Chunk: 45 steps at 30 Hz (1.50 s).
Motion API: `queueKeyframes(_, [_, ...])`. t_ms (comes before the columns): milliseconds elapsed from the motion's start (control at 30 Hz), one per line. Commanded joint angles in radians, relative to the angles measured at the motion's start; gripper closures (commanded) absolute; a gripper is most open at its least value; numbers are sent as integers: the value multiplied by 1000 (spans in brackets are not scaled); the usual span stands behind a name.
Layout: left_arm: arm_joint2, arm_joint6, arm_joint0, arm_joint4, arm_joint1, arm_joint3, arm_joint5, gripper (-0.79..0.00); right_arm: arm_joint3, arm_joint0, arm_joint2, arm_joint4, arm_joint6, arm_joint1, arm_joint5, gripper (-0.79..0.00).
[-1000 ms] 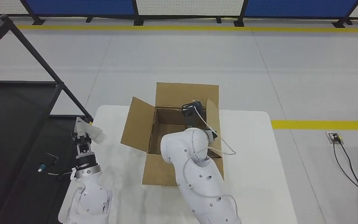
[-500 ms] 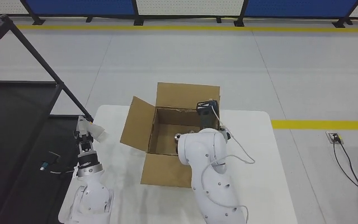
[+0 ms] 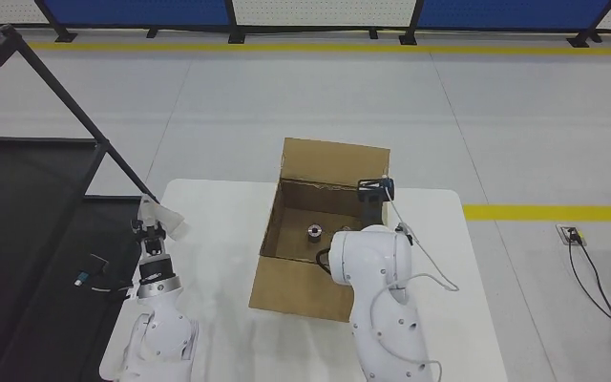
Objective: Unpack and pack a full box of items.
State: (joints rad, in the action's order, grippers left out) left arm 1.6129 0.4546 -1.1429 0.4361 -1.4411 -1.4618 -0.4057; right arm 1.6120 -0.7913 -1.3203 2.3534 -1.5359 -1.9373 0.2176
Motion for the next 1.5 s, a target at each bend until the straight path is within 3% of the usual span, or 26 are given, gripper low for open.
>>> queueKeyframes(0, [-2, 2, 0, 3, 0, -2, 4, -785, 10, -2, 4, 7, 0, 1, 2, -345])
queueKeyframes(367, [-12, 10, -3, 14, -3, -9, 11, -785, 88, -38, -3, 87, 0, 9, 27, -348])
queueKeyframes(600, [-21, 10, 1, 21, -4, -11, 15, -785, 67, -60, -91, 99, 0, 22, 48, -391])
queueKeyframes(733, [-26, 10, 4, 29, -5, -7, 17, -785, 6, -40, -154, 36, 0, 25, 49, -489])
queueKeyframes(867, [-24, 13, 5, 33, -5, -4, 22, -785, -72, -10, -218, -13, 0, 27, 67, -653])
queueKeyframes(933, [-21, 15, 3, 35, -5, -6, 24, -785, -103, 4, -255, -12, 0, 25, 67, -770])
queueKeyframes(967, [-20, 16, 1, 37, -4, -7, 25, -785, -120, 13, -269, -15, 0, 23, 67, -785])
queueKeyframes(1467, [-26, 23, -8, 53, -6, -12, 49, -785, -275, 89, -383, -64, 7, 11, 73, -785])
